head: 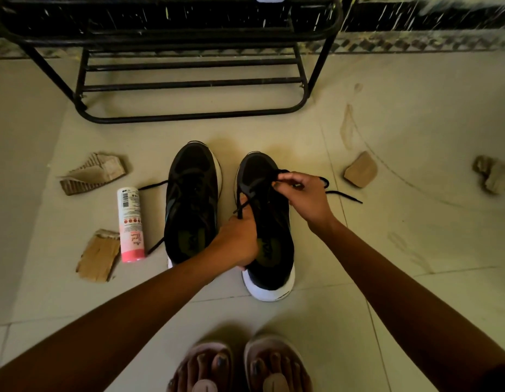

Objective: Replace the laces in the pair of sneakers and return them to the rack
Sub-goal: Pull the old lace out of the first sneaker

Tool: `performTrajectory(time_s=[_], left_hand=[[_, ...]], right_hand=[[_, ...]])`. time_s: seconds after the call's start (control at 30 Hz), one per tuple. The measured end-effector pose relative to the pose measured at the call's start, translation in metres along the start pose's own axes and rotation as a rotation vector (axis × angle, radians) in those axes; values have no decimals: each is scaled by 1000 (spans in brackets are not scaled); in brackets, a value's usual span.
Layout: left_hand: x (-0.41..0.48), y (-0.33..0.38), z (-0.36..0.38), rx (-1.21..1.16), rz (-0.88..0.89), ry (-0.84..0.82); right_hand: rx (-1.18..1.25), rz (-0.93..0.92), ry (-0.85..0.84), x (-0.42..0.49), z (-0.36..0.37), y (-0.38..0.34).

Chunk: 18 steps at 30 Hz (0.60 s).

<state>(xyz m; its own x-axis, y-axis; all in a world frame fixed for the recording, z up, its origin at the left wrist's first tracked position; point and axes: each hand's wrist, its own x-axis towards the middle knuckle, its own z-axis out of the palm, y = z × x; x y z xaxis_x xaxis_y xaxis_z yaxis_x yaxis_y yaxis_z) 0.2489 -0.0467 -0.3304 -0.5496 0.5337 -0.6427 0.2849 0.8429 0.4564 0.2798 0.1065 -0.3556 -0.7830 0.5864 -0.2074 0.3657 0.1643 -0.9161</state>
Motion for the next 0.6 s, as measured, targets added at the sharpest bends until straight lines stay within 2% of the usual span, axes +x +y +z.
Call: performTrajectory(time_s=[0.17, 0.27, 0.33, 0.43, 0.5, 0.53, 0.6], left_hand=[[0, 5, -1, 91, -24, -35], [-1, 7, -2, 153, -53, -70], [-1, 9, -3, 159, -67, -81], [-1, 13, -5, 53, -73, -73], [-2, 12, -5, 14, -55, -60], [-2, 10, -5, -3, -37, -60], [-1, 5, -7, -22, -1, -70]], right_hand=[[8, 20, -33, 2, 0, 0], [342, 214, 12, 5, -13, -10], [538, 268, 90, 8, -22, -15], [616, 227, 363, 14, -34, -16], [523, 207, 482, 18, -41, -15], [353, 187, 463, 20, -45, -13], [-151, 141, 262, 23, -48, 2]])
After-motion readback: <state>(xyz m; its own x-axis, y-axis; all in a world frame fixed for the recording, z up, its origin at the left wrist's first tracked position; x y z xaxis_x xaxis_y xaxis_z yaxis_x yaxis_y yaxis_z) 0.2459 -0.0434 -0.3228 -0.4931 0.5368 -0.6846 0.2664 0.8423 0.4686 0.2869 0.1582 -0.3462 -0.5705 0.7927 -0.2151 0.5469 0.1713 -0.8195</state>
